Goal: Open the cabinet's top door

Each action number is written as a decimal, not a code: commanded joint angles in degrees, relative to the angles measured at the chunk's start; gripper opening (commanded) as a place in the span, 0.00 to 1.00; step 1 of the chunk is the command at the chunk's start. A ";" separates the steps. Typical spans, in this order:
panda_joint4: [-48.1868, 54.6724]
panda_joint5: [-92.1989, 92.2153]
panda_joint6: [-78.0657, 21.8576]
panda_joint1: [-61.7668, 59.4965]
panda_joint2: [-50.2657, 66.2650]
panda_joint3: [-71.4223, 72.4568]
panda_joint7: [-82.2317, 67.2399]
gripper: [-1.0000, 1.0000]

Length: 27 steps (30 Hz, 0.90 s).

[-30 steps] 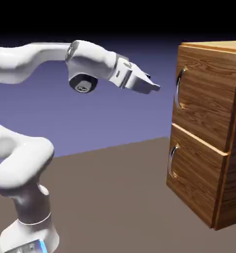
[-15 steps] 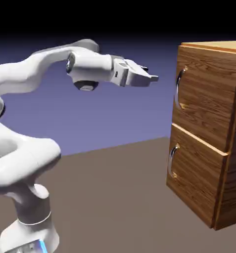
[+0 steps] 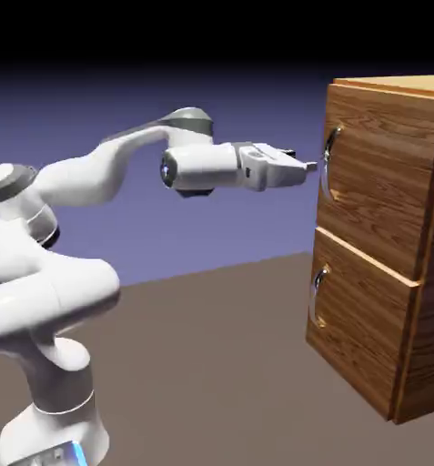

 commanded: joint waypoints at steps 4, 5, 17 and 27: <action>5.95 1.72 -0.13 -6.16 0.74 1.74 0.10 1.00; 8.18 2.36 -0.18 -8.46 1.01 2.39 0.14 1.00; -7.38 3.15 -22.61 -1.68 2.66 -4.61 -8.53 0.00; -17.89 -3.77 -47.53 -1.86 7.54 -14.24 -15.96 0.00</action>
